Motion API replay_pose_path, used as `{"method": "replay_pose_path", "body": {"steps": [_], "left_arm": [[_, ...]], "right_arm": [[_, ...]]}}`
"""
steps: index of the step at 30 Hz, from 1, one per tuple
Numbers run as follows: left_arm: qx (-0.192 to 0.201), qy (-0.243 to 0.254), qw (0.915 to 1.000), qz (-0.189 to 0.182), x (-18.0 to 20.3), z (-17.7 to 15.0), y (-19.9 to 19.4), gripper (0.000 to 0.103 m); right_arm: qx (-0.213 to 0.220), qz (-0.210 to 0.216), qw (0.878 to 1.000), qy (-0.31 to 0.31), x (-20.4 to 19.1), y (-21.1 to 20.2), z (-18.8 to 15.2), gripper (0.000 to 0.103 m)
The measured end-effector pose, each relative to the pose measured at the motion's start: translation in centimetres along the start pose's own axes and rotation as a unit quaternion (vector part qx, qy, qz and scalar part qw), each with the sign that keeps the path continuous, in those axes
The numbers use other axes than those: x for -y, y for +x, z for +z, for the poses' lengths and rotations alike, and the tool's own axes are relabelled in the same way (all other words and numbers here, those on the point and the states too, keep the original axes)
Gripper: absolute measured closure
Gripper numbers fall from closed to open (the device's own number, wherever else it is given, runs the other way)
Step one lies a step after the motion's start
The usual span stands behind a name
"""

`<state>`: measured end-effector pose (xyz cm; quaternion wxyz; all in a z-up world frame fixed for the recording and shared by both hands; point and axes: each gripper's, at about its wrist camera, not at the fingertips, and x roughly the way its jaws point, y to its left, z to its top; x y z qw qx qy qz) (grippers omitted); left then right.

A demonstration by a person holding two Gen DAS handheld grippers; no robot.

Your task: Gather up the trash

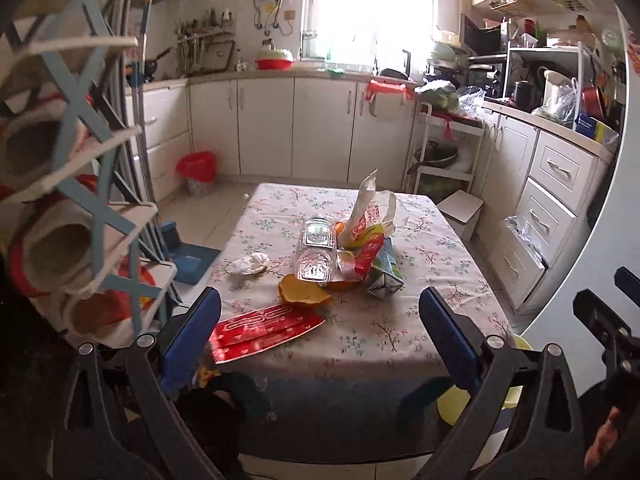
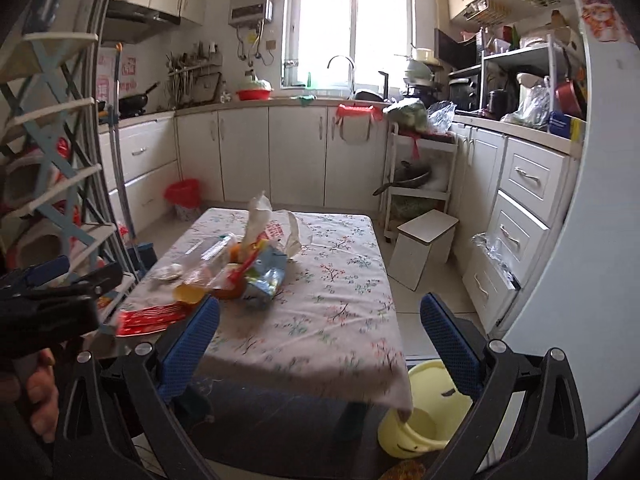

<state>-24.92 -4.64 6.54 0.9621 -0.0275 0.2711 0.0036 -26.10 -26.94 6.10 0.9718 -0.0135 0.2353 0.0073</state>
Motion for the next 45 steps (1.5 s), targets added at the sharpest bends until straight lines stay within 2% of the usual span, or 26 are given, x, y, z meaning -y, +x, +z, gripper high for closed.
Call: {"method": "replay_pose_path", "body": {"steps": [7, 19, 45], "left_arm": [[0.011, 0.014, 0.9998, -0.006, 0.8, -0.5, -4.7, 0.008], [0.03, 0.02, 0.9993, -0.004, 1.5, -0.4, -8.5, 0.008], [0.039, 0.015, 0.9991, -0.005, 1.1, -0.6, -10.5, 0.008]], "right_arm": [[0.023, 0.003, 1.0, 0.013, -0.4, -4.8, -0.9, 0.007], [0.044, 0.002, 0.999, 0.019, -0.7, -7.2, -1.4, 0.007], [0.048, 0.011, 0.999, 0.016, -1.2, -9.1, -1.1, 0.007]]}}
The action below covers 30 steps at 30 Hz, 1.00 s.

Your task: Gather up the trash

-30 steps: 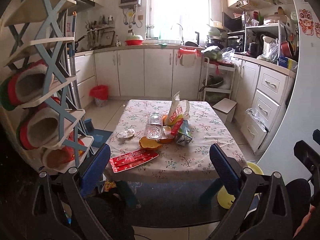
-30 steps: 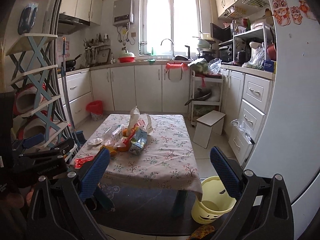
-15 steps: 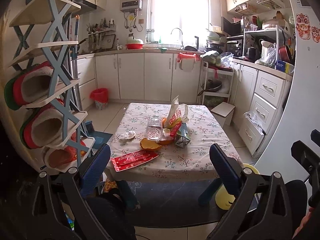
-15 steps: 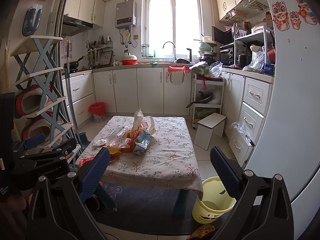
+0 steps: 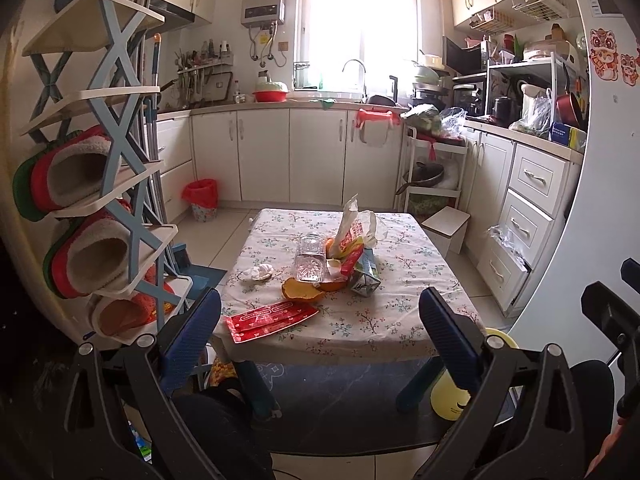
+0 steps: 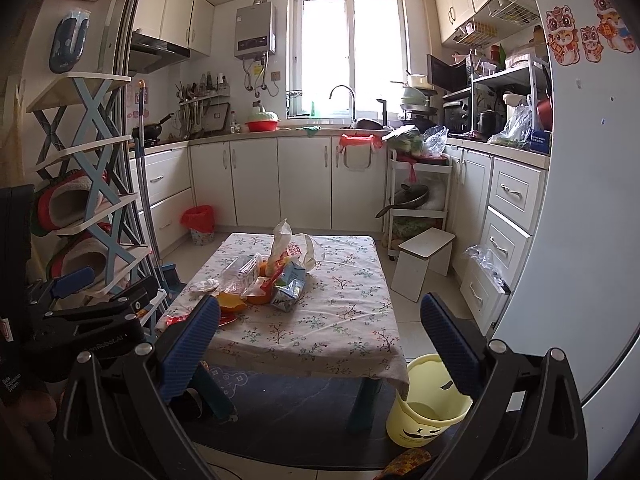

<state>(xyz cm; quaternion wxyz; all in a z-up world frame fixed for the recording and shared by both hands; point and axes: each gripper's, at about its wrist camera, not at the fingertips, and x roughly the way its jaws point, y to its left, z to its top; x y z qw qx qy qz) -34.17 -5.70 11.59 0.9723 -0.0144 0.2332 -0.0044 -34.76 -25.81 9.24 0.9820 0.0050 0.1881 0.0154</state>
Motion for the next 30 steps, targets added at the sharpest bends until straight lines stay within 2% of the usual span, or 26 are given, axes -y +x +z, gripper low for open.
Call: {"method": "replay_pose_path", "body": {"steps": [22, 30], "left_arm": [[-0.003, -0.002, 1.0, -0.001, 0.1, -0.2, 0.0, 0.008], [-0.018, -0.021, 0.9996, 0.008, -1.4, 0.1, 2.2, 0.008]], "right_arm": [[-0.013, 0.011, 1.0, -0.001, -0.3, 0.3, 0.2, 0.007], [-0.021, 0.014, 1.0, -0.01, -0.5, 2.2, 0.2, 0.007]]}}
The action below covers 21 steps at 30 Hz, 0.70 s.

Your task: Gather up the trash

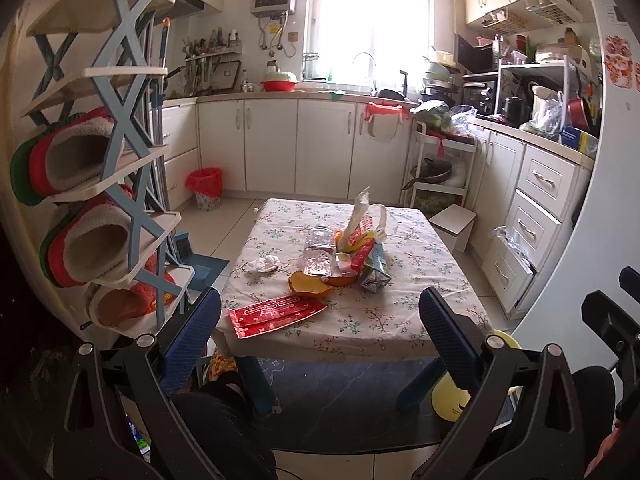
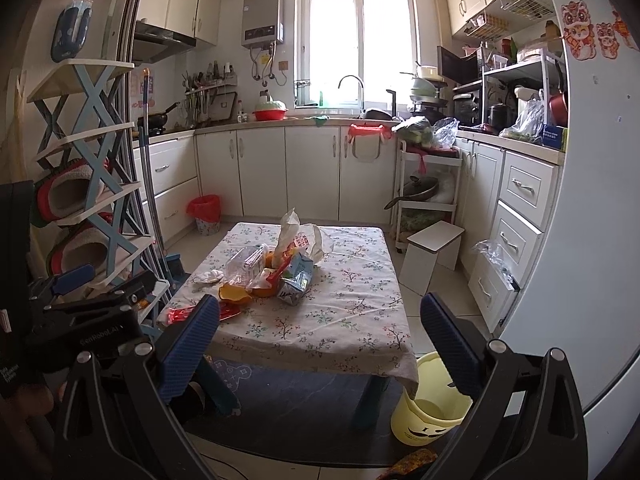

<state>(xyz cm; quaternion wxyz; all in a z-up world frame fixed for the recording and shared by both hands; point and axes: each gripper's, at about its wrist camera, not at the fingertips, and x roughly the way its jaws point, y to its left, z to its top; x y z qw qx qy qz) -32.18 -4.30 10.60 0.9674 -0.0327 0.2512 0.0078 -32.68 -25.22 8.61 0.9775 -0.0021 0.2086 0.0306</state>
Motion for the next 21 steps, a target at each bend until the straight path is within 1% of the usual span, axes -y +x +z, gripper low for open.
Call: {"method": "replay_pose_path", "body": {"steps": [7, 11, 14, 18, 21], "left_arm": [[-0.019, -0.019, 0.9995, 0.015, -2.4, 1.0, 4.7, 0.008], [-0.036, -0.04, 0.9984, 0.016, -4.1, 1.4, 8.2, 0.008], [-0.048, -0.047, 0.9977, 0.01, -4.7, 1.8, 10.9, 0.008], [-0.068, -0.026, 0.9973, -0.002, -3.6, 2.7, 15.7, 0.008], [-0.081, -0.003, 0.9967, 0.003, -2.0, 3.2, 19.3, 0.008]], "right_arm": [[-0.011, 0.004, 1.0, 0.002, 0.5, 3.5, 0.4, 0.007], [-0.023, 0.008, 1.0, 0.002, 0.6, 6.0, 0.5, 0.007], [-0.035, 0.01, 0.999, -0.001, 0.7, 8.0, 0.5, 0.007], [-0.056, 0.015, 0.998, 0.005, 1.0, 11.2, 0.2, 0.007], [-0.069, 0.016, 0.997, 0.01, 1.3, 13.1, 0.0, 0.007]]}}
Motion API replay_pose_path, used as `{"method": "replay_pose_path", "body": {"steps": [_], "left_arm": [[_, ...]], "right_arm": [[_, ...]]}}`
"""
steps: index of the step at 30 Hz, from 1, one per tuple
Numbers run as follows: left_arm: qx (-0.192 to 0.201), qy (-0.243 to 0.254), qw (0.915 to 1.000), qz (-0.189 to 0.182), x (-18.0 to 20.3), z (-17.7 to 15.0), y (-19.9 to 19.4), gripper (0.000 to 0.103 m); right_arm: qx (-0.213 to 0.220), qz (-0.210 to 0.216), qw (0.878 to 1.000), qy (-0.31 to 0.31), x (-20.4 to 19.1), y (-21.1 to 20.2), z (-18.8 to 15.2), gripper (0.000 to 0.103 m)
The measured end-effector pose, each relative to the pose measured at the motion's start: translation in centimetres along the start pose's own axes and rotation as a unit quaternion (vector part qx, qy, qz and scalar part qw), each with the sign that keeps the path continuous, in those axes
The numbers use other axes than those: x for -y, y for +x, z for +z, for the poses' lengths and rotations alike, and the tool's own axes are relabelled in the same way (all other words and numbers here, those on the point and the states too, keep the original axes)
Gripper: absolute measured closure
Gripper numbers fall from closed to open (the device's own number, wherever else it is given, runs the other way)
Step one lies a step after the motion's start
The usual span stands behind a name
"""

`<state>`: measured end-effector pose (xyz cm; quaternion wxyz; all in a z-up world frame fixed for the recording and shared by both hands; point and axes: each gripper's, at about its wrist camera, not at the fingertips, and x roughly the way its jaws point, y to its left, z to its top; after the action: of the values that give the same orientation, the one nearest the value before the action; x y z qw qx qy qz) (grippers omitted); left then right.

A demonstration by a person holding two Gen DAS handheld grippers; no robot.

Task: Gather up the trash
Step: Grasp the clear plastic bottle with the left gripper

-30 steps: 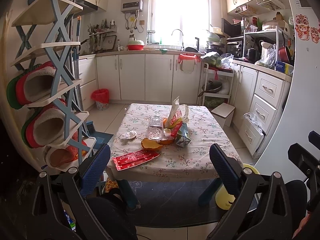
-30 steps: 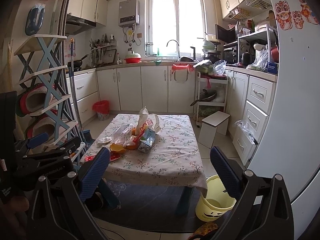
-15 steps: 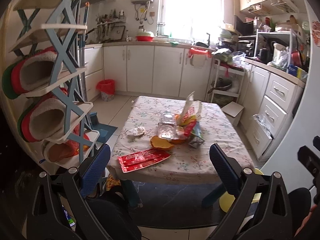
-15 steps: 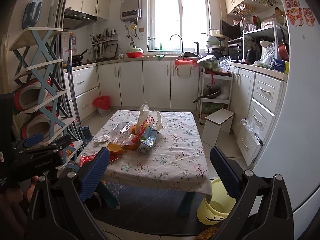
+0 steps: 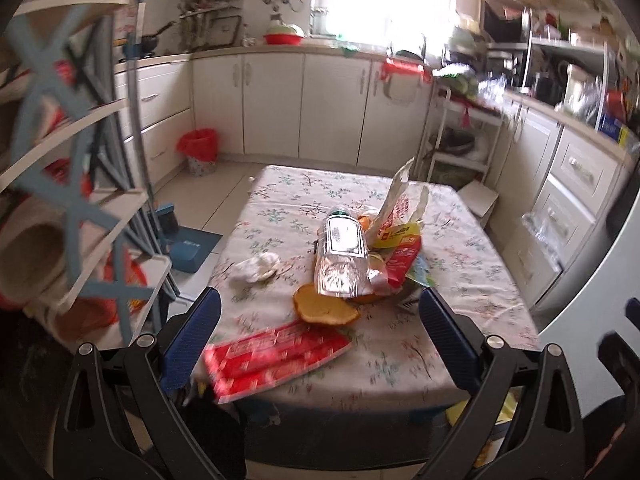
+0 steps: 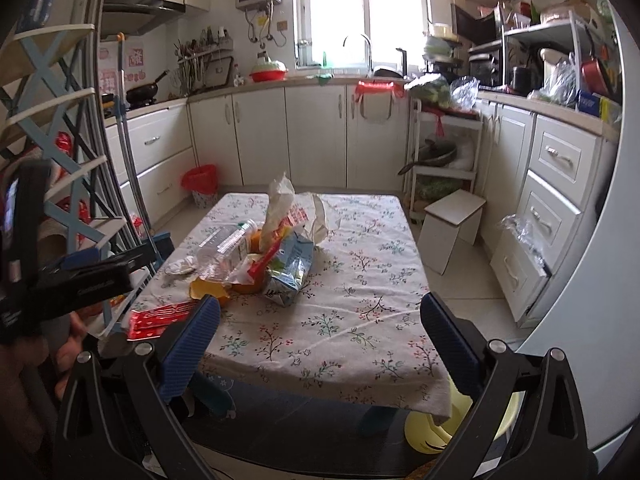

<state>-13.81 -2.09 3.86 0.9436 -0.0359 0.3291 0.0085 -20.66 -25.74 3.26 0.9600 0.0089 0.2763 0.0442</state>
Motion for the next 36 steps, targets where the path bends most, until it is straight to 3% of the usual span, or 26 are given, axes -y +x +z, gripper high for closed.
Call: {"method": "replay_pose_path", "body": {"steps": [11, 14, 17, 18, 19, 21, 25, 28, 34, 36], "left_arm": [[-0.06, 0.064, 0.9948, 0.052, 3.8, 3.7, 13.8, 0.008], [-0.086, 0.059, 0.9935, 0.047, 3.6, 4.1, 16.6, 0.008], [-0.109, 0.041, 0.9929, 0.026, 2.9, 4.4, 18.7, 0.025], [-0.12, 0.031, 0.9923, 0.01, 2.6, 4.5, 19.3, 0.037], [-0.128, 0.025, 0.9915, 0.001, 2.4, 4.3, 19.7, 0.047], [-0.143, 0.015, 0.9893, -0.023, 2.1, 4.1, 20.7, 0.05], [-0.146, -0.008, 0.9879, -0.052, 1.2, 4.4, 21.0, 0.051], [-0.146, -0.023, 0.9869, -0.063, 0.4, 4.5, 20.9, 0.051], [-0.147, -0.043, 0.9844, -0.088, -1.1, 5.2, 20.5, 0.051], [-0.147, -0.038, 0.9842, -0.091, -1.2, 5.4, 20.4, 0.051]], "right_arm": [[-0.036, 0.011, 0.999, 0.01, 1.1, 5.7, 1.0, 0.007], [-0.044, 0.028, 0.999, 0.016, 1.2, 7.5, 1.6, 0.007], [-0.052, 0.047, 0.997, 0.022, 1.0, 9.5, 2.3, 0.007], [-0.058, 0.054, 0.997, 0.026, 1.0, 10.4, 2.6, 0.007], [-0.061, 0.06, 0.996, 0.03, 0.9, 11.2, 2.8, 0.007], [-0.068, 0.077, 0.994, 0.042, 0.8, 12.8, 3.3, 0.007], [-0.09, 0.11, 0.987, 0.071, 0.2, 16.6, 4.4, 0.01], [-0.118, 0.125, 0.98, 0.096, 0.1, 19.3, 4.6, 0.021], [-0.178, 0.172, 0.949, 0.194, 0.8, 23.4, 4.3, 0.033], [-0.182, 0.179, 0.946, 0.202, 0.6, 23.8, 4.6, 0.038]]}}
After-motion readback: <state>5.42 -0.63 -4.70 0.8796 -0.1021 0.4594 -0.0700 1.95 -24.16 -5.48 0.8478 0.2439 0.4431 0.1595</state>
